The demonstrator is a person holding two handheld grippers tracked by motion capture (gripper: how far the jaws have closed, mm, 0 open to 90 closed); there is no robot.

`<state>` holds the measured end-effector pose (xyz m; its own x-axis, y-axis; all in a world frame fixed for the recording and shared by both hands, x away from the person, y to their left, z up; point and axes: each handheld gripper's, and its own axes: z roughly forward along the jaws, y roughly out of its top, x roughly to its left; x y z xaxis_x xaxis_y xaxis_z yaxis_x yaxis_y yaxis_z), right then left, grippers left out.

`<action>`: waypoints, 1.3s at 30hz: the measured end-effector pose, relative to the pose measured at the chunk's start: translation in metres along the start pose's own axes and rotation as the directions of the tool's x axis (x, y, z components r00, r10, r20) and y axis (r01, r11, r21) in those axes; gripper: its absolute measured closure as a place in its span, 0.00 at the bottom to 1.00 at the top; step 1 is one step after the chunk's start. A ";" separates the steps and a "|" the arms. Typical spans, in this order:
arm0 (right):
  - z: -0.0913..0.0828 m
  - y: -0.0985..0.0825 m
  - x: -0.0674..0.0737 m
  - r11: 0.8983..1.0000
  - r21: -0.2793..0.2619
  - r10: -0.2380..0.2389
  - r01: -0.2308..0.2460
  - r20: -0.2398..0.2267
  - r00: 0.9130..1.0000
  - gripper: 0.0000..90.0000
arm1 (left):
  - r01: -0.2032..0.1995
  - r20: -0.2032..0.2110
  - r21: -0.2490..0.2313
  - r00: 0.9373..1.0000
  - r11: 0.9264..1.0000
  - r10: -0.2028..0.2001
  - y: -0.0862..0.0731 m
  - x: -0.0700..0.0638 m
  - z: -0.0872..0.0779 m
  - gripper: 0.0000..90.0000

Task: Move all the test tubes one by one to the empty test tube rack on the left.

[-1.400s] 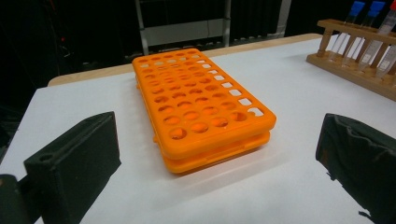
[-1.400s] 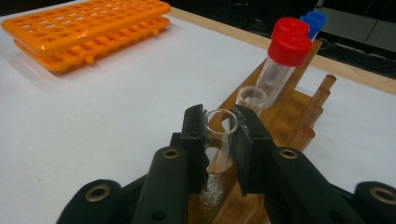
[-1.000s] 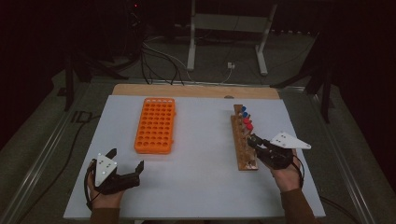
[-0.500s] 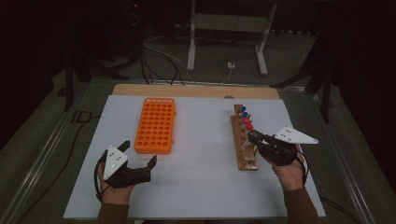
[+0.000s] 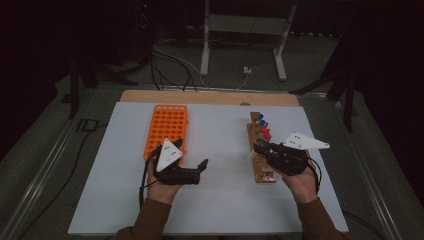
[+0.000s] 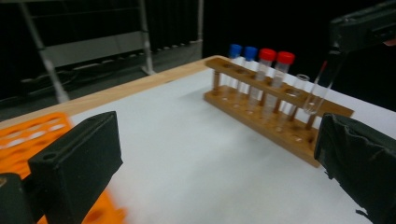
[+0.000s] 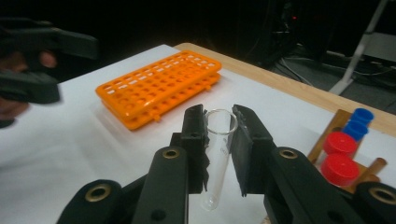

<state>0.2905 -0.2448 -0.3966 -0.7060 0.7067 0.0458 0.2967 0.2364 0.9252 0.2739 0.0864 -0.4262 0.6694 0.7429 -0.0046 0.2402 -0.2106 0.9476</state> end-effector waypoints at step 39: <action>0.018 -0.011 0.020 0.997 0.052 0.058 -0.052 -0.112 0.992 0.85 | -0.112 0.274 0.050 0.957 0.992 0.094 0.006 -0.067 0.078 0.85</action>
<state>0.2842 -0.2211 -0.4124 -0.7555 0.6397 0.1412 0.3663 0.2338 0.9007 0.2851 -0.0141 -0.4448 0.8557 0.5175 -0.0030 0.1992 -0.3239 0.9249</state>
